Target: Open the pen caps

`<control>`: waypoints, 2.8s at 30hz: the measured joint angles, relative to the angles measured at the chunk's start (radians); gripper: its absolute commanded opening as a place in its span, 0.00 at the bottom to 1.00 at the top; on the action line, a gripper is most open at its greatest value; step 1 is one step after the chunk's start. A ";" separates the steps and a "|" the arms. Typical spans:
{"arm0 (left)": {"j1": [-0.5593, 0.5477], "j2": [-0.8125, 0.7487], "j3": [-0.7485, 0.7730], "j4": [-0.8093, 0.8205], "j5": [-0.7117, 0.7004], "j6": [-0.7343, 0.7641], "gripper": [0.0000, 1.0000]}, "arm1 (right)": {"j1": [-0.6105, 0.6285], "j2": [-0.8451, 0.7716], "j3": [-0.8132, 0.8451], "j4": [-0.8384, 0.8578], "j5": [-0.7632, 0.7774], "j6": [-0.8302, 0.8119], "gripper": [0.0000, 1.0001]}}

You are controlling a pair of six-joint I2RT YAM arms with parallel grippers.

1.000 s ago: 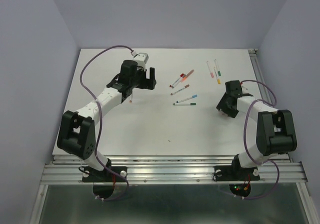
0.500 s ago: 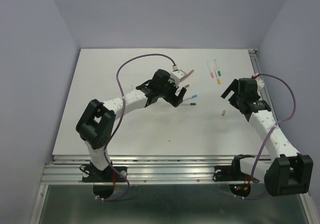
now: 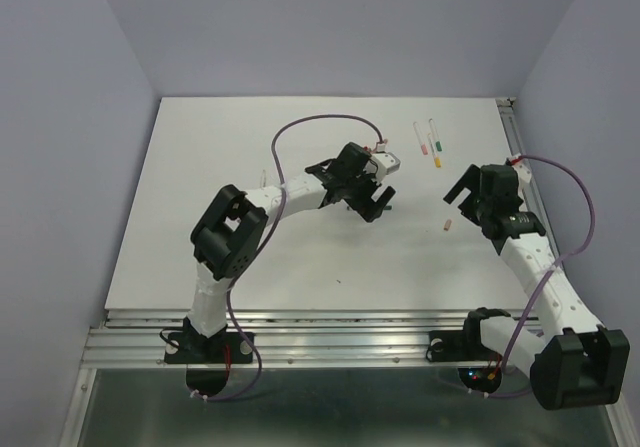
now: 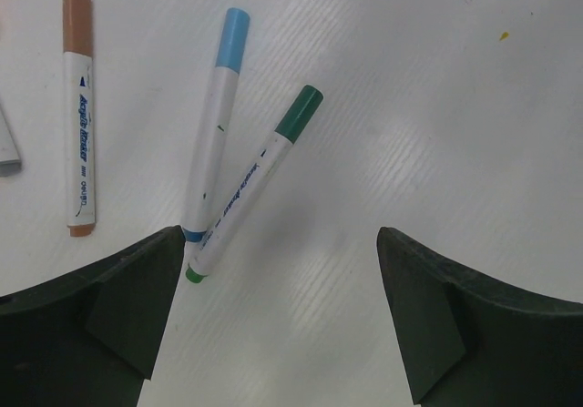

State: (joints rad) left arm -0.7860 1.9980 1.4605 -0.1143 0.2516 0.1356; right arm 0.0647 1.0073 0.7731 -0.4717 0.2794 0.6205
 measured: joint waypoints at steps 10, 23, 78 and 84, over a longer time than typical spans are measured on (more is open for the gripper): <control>-0.006 0.080 0.072 -0.048 0.033 0.009 0.99 | 0.000 0.017 -0.002 0.000 -0.003 -0.003 1.00; -0.007 0.182 0.195 -0.097 0.036 0.023 0.99 | 0.000 0.017 -0.003 0.001 -0.003 -0.013 1.00; -0.071 0.051 -0.056 -0.033 -0.208 -0.090 0.40 | 0.000 0.020 -0.005 0.001 -0.003 -0.015 1.00; -0.077 0.051 -0.053 -0.042 -0.204 -0.084 0.00 | 0.000 0.020 -0.005 0.001 -0.003 -0.015 1.00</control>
State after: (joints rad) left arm -0.8631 2.0491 1.4071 -0.1566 0.0479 0.0521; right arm 0.0647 1.0275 0.7685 -0.4709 0.2768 0.6056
